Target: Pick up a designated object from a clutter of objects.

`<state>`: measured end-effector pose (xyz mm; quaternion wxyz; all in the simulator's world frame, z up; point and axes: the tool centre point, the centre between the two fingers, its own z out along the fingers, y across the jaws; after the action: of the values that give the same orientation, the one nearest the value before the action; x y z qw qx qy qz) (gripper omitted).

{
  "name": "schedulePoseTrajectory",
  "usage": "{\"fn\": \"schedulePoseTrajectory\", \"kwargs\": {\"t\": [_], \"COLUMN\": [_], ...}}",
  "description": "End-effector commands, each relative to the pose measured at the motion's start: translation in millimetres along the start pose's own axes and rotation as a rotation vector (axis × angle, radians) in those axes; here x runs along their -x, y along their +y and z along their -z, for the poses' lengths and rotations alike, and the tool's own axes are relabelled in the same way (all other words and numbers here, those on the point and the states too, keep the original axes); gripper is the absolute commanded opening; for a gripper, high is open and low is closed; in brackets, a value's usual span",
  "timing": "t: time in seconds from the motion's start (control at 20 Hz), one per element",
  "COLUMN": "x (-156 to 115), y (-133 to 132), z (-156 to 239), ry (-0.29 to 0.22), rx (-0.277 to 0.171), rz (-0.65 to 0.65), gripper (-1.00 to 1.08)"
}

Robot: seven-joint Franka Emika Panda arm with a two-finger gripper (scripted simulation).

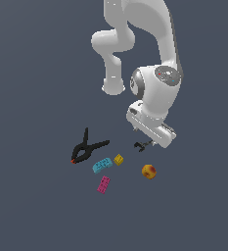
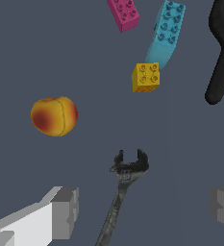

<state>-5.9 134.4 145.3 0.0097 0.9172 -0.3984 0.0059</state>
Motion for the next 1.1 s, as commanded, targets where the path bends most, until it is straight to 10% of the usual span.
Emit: {"fn": "schedulePoseTrajectory", "kwargs": {"t": [0.0,1.05], "x": [9,76], "y": [-3,-17], "z": [-9,-77], "ry": [-0.001,-0.018], "rx": [-0.001,-0.008], "rz": [-0.048,-0.399], "gripper": [1.00,1.00]}}
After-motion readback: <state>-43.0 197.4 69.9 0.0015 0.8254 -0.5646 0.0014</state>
